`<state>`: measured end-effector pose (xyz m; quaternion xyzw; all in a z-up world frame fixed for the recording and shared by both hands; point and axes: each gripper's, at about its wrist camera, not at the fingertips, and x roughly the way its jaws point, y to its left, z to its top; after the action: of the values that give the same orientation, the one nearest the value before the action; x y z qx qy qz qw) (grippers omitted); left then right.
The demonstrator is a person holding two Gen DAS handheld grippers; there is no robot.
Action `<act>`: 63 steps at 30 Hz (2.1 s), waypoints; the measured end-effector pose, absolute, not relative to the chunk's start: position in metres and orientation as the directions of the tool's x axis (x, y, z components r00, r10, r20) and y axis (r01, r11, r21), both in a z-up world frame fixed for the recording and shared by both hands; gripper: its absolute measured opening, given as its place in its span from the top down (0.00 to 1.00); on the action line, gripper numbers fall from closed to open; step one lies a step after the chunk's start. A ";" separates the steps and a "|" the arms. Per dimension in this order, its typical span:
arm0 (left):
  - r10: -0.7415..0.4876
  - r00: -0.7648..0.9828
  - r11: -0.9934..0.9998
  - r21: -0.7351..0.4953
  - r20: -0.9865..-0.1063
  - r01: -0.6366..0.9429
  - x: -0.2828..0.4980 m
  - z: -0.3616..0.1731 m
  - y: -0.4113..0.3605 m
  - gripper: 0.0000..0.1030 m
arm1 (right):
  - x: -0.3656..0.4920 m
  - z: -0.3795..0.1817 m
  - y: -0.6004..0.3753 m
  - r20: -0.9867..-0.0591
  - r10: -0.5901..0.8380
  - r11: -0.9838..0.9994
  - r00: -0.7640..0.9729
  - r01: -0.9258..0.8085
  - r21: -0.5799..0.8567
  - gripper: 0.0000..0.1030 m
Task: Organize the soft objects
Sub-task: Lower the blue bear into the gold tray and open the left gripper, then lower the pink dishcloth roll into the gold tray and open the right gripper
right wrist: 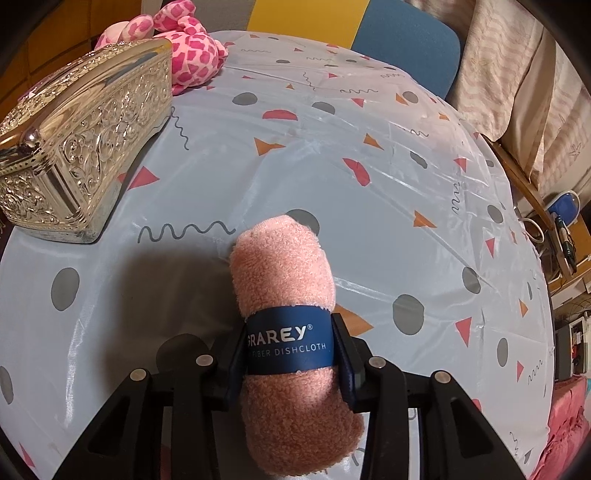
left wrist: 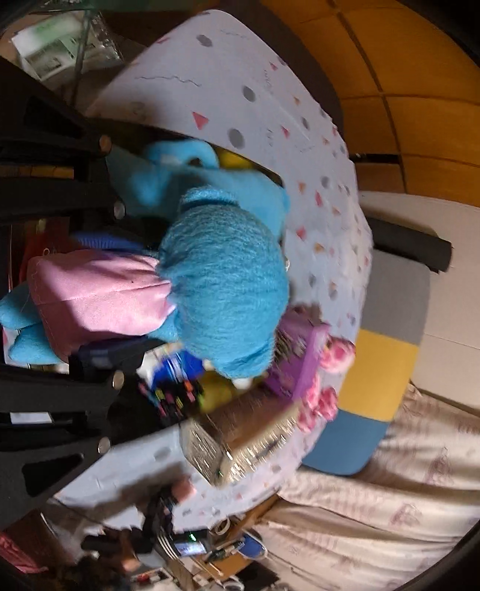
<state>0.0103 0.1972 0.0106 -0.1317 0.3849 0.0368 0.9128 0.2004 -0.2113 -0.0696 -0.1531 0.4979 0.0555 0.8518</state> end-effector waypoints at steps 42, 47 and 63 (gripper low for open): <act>0.196 0.736 0.924 -0.130 -0.647 -0.361 0.011 0.005 0.219 0.01 | 0.156 -0.021 0.080 -0.845 0.382 0.807 0.375 -0.581 0.107 0.61; 0.210 0.734 0.921 -0.121 -0.646 -0.370 0.003 0.012 0.220 0.00 | 0.155 -0.031 0.086 -0.844 0.380 0.803 0.378 -0.588 0.099 0.56; 0.264 0.779 0.927 -0.075 -0.569 -0.368 -0.021 0.050 0.195 0.00 | 0.102 0.026 0.028 -0.664 0.398 0.882 0.633 -0.464 0.087 0.31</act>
<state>-0.0209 0.1952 0.0503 -0.0912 0.2870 0.1683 0.9386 0.1020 0.0280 0.0264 -0.0461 0.3555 0.2389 0.9024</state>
